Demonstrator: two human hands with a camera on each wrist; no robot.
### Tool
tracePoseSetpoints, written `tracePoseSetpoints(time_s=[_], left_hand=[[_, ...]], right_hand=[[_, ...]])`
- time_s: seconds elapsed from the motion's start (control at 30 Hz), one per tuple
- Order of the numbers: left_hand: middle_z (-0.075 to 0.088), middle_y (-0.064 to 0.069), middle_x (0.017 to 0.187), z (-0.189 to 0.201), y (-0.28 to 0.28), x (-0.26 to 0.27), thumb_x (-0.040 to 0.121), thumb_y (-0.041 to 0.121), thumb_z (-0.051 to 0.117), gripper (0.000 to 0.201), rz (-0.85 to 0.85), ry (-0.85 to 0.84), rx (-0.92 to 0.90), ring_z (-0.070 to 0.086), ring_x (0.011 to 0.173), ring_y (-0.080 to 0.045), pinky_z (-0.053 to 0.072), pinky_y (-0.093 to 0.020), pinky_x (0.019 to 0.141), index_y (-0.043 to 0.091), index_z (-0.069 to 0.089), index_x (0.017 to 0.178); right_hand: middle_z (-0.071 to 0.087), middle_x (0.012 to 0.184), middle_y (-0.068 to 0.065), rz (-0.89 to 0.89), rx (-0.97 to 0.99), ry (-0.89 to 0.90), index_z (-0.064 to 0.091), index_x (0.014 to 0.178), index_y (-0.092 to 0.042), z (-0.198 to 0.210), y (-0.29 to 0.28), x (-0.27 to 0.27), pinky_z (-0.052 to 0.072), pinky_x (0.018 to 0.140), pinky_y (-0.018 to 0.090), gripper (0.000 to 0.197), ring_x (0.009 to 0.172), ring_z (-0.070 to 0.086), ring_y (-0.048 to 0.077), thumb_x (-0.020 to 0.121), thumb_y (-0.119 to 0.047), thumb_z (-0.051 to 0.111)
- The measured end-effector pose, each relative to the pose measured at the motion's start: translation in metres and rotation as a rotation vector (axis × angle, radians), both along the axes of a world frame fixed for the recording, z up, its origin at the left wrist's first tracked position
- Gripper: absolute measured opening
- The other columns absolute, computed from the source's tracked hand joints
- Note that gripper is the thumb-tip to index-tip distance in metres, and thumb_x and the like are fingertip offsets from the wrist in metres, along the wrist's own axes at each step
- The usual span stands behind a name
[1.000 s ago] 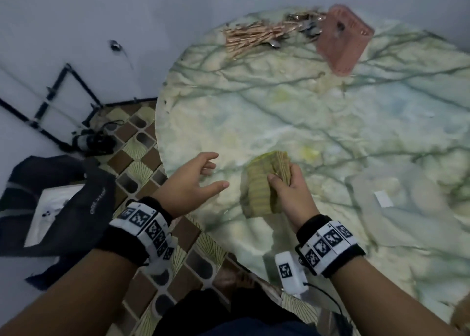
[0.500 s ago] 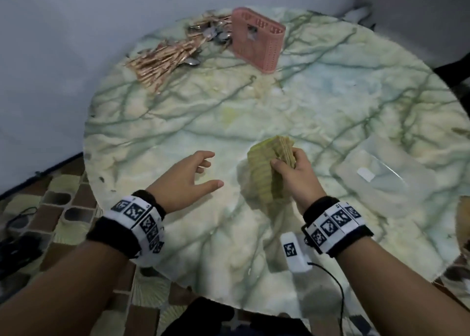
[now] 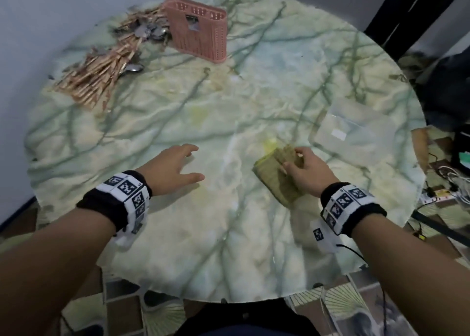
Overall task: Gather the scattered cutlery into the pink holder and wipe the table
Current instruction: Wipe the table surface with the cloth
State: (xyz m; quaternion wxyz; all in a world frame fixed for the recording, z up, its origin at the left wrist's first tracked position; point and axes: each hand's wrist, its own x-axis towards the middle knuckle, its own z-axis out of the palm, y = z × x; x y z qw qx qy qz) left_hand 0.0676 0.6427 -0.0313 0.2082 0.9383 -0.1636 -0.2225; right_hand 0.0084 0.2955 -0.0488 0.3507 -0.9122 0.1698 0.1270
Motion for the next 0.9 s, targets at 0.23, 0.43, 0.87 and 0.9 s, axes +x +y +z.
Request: tracePoseSetpoints(time_s=[0.23, 0.43, 0.87, 0.9], left_hand=[[0.028, -0.010, 0.161, 0.004, 0.007, 0.017, 0.086, 0.062, 0.067, 0.094, -0.090, -0.037, 0.214, 0.025, 0.147, -0.030, 0.025, -0.044, 0.117, 0.019, 0.025, 0.158], [0.015, -0.006, 0.165, 0.006, 0.021, 0.018, 0.068, 0.086, 0.061, 0.120, -0.056, -0.018, 0.306, 0.015, 0.151, -0.029, 0.023, -0.049, 0.119, 0.024, 0.015, 0.160], [-0.010, -0.006, 0.169, -0.012, 0.076, 0.081, 0.028, 0.110, 0.046, 0.171, -0.195, -0.030, 0.524, -0.007, 0.156, -0.025, 0.012, -0.046, 0.126, 0.014, -0.004, 0.160], [-0.010, -0.006, 0.169, -0.014, 0.080, 0.088, 0.026, 0.110, 0.047, 0.174, -0.212, -0.047, 0.534, -0.007, 0.156, -0.026, 0.012, -0.046, 0.126, 0.014, -0.007, 0.160]], right_hand=[[0.032, 0.152, 0.014, 0.345, -0.365, -0.090, 0.042, 0.145, -0.026, -0.010, 0.015, -0.019, 0.030, 0.115, 0.043, 0.051, 0.138, 0.033, 0.037, 0.099, -0.044, 0.053], [-0.012, 0.168, 0.018, 0.263, -0.439, 0.056, -0.001, 0.163, -0.025, -0.040, 0.024, -0.025, 0.004, 0.126, 0.046, 0.072, 0.156, -0.007, 0.035, 0.102, -0.054, 0.023], [-0.023, 0.166, 0.015, -0.228, -0.420, 0.176, -0.008, 0.162, -0.024, -0.045, 0.062, -0.007, -0.003, 0.125, 0.045, 0.074, 0.155, -0.013, 0.031, 0.101, -0.050, 0.024], [-0.023, 0.166, 0.015, -0.255, -0.420, 0.175, -0.008, 0.162, -0.023, -0.045, 0.063, -0.005, -0.003, 0.125, 0.045, 0.074, 0.155, -0.012, 0.031, 0.101, -0.049, 0.024]])
